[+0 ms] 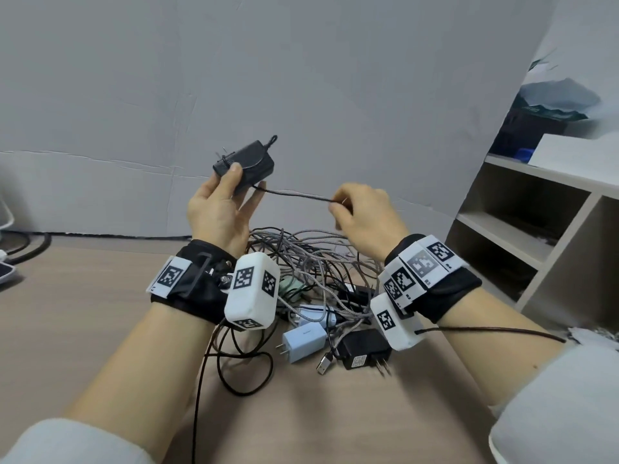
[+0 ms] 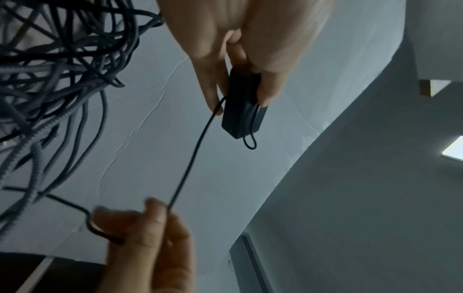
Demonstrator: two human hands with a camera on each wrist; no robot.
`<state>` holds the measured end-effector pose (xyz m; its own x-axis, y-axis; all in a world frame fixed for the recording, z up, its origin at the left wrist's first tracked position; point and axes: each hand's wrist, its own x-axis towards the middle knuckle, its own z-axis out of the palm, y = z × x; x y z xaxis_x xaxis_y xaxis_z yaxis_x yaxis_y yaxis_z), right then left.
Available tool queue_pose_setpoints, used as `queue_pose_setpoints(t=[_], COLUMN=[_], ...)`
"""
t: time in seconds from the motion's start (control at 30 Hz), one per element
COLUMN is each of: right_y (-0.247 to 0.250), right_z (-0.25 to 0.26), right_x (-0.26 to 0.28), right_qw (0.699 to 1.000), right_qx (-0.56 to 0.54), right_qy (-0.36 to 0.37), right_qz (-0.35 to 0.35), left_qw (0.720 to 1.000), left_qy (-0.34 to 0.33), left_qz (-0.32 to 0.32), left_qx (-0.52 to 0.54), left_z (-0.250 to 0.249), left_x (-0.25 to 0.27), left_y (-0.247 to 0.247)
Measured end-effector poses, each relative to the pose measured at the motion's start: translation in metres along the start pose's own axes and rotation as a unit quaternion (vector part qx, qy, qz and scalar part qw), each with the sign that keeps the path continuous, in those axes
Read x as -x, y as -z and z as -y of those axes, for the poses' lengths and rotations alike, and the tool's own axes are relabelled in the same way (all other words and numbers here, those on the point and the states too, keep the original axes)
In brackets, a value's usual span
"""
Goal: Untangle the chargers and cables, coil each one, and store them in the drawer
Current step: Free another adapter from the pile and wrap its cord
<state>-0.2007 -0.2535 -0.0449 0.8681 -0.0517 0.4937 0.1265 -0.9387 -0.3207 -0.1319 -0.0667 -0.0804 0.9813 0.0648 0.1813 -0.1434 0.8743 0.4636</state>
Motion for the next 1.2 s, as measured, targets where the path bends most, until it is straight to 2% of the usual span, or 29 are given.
queue_pose_setpoints(t=[0.07, 0.1, 0.23, 0.33, 0.47, 0.57, 0.83, 1.03, 1.13, 1.2], right_y=[0.005, 0.008, 0.016, 0.023, 0.036, 0.043, 0.048, 0.038, 0.025, 0.017], right_z=[0.0, 0.002, 0.012, 0.014, 0.006, -0.004, -0.012, -0.01, -0.006, -0.002], right_x=[-0.002, -0.001, 0.005, 0.005, 0.0, -0.002, -0.001, 0.001, -0.001, -0.002], right_qw=[0.997, 0.996, 0.991, 0.986, 0.988, 0.99, 0.985, 0.968, 0.946, 0.926], right_qx=[-0.024, -0.03, -0.014, -0.053, -0.08, -0.103, -0.167, -0.25, -0.319, -0.363], right_qy=[0.033, 0.054, 0.122, 0.153, 0.133, 0.093, 0.032, -0.01, -0.055, -0.093], right_qz=[-0.061, -0.057, 0.045, 0.028, 0.002, 0.001, 0.009, -0.011, -0.033, -0.048], left_qw=[0.999, 0.998, 0.977, 0.94, 0.898, 0.882, 0.875, 0.867, 0.89, 0.919], left_qy=[-0.011, -0.014, 0.011, 0.072, 0.159, 0.18, 0.189, 0.213, 0.207, 0.205], left_qz=[0.002, 0.005, 0.059, 0.156, 0.267, 0.309, 0.345, 0.379, 0.374, 0.332], left_qx=[-0.038, -0.059, -0.203, -0.296, -0.311, -0.306, -0.282, -0.243, -0.156, -0.056], left_z=[0.003, 0.005, 0.011, 0.011, 0.013, 0.013, 0.009, 0.006, 0.008, 0.008], left_x=[0.002, 0.002, 0.007, 0.015, 0.025, 0.024, 0.027, 0.03, 0.03, 0.029], left_y=[0.0, 0.001, 0.003, 0.001, -0.003, -0.002, -0.003, -0.008, -0.013, -0.017])
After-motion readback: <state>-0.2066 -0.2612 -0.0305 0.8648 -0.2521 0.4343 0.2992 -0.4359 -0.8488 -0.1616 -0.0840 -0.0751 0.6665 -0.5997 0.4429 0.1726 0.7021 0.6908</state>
